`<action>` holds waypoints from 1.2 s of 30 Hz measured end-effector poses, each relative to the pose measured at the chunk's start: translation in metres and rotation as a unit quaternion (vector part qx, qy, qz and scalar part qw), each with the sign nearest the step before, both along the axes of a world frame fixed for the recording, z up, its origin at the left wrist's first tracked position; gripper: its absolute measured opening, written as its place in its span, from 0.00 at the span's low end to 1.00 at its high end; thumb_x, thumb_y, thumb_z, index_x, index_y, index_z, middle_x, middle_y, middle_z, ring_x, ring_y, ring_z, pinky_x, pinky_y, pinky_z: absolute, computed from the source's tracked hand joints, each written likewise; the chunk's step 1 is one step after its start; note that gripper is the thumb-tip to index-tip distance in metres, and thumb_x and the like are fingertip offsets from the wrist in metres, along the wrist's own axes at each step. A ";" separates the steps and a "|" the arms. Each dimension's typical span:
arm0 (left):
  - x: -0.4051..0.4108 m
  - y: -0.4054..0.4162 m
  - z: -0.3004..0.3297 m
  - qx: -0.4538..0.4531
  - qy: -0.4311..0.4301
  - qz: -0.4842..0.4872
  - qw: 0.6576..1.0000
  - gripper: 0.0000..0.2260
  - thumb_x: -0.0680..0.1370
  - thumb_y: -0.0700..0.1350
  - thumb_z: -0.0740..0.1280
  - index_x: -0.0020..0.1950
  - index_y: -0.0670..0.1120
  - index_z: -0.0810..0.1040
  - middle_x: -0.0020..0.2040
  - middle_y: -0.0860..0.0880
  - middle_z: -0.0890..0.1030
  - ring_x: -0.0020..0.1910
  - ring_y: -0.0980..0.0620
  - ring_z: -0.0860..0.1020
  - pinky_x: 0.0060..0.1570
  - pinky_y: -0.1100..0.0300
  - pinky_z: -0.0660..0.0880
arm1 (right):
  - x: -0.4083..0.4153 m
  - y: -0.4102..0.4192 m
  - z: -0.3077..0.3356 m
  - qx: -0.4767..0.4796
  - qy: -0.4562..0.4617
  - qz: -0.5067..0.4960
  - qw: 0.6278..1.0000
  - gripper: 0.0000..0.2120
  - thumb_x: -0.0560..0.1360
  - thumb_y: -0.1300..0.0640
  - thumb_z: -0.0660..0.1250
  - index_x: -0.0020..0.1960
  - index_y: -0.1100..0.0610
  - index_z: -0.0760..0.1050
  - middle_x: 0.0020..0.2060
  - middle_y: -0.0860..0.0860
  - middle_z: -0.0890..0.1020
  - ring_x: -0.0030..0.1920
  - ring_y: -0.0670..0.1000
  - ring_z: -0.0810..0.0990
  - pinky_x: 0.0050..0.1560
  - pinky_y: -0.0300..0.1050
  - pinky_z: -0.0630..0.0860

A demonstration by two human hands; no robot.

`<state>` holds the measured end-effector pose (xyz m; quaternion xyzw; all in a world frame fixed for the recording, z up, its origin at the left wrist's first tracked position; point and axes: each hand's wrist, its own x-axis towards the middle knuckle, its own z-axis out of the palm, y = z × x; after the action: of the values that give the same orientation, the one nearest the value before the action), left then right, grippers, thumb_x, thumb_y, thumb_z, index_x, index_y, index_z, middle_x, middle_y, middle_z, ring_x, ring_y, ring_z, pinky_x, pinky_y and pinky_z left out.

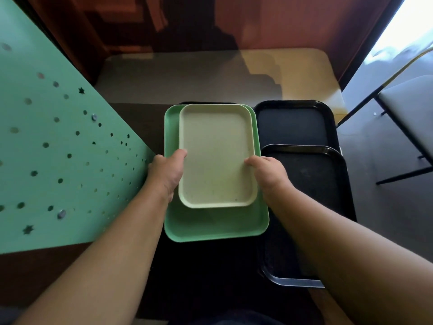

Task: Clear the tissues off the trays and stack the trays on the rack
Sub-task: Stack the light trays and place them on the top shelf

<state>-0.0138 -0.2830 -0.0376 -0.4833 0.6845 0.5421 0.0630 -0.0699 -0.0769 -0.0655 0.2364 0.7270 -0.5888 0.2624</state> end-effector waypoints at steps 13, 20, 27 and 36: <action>0.018 0.050 0.056 0.171 0.111 -0.008 0.979 0.37 0.59 0.58 0.81 0.64 0.44 0.80 0.55 0.43 0.86 0.54 0.39 0.84 0.58 0.41 0.78 | 0.012 0.076 0.073 -0.116 0.082 -0.018 0.990 0.11 0.75 0.64 0.69 0.56 0.57 0.82 0.49 0.57 0.87 0.50 0.60 0.86 0.51 0.58 0.85; 0.018 0.129 0.062 0.143 0.179 -0.117 0.966 0.26 0.63 0.38 0.83 0.58 0.46 0.80 0.52 0.44 0.87 0.52 0.43 0.85 0.55 0.42 0.81 | 0.024 0.161 0.099 -0.130 0.108 -0.027 0.985 0.23 0.74 0.70 0.64 0.66 0.53 0.69 0.57 0.61 0.81 0.55 0.65 0.83 0.55 0.69 0.81; 0.008 0.195 0.064 0.022 0.330 -0.220 0.918 0.22 0.63 0.37 0.82 0.55 0.44 0.80 0.52 0.38 0.84 0.52 0.37 0.84 0.45 0.37 0.82 | 0.029 0.224 0.105 -0.077 0.184 -0.047 0.979 0.30 0.71 0.74 0.63 0.69 0.52 0.69 0.56 0.57 0.80 0.57 0.61 0.81 0.52 0.62 0.83; 0.028 0.227 0.034 -0.069 0.381 -0.154 0.909 0.34 0.60 0.28 0.76 0.52 0.63 0.78 0.48 0.58 0.84 0.47 0.58 0.81 0.44 0.59 0.80 | 0.041 0.240 0.092 0.003 0.307 -0.043 0.951 0.28 0.69 0.75 0.68 0.53 0.43 0.71 0.49 0.46 0.79 0.47 0.44 0.78 0.45 0.37 0.75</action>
<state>0.0137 -0.0559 -0.0031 -0.1325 0.7581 0.6199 -0.1533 -0.0293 0.1633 0.0266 0.0761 0.7633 -0.6415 0.0002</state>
